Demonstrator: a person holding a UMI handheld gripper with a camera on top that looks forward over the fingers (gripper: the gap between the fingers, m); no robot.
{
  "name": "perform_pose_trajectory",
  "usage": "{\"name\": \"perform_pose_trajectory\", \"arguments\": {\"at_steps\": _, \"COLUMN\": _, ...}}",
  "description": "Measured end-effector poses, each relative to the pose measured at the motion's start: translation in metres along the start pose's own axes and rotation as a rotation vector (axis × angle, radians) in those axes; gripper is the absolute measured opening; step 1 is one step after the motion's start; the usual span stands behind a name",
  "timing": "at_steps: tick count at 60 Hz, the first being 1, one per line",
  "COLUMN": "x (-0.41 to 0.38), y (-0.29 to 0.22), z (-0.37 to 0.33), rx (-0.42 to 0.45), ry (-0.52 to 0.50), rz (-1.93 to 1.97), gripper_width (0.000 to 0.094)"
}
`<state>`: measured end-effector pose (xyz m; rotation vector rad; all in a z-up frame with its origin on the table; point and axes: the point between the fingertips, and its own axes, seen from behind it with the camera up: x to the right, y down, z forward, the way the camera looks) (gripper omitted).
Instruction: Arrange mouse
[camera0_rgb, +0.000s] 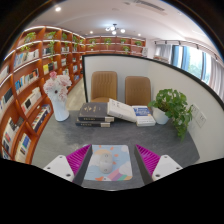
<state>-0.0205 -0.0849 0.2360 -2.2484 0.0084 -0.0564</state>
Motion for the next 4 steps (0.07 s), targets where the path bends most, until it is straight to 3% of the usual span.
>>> {"name": "perform_pose_trajectory", "arguments": {"at_steps": 4, "x": 0.0011, "y": -0.0005, "z": -0.0015, "rx": -0.002, "ry": 0.001, "rz": -0.005, "gripper_width": 0.0850}}
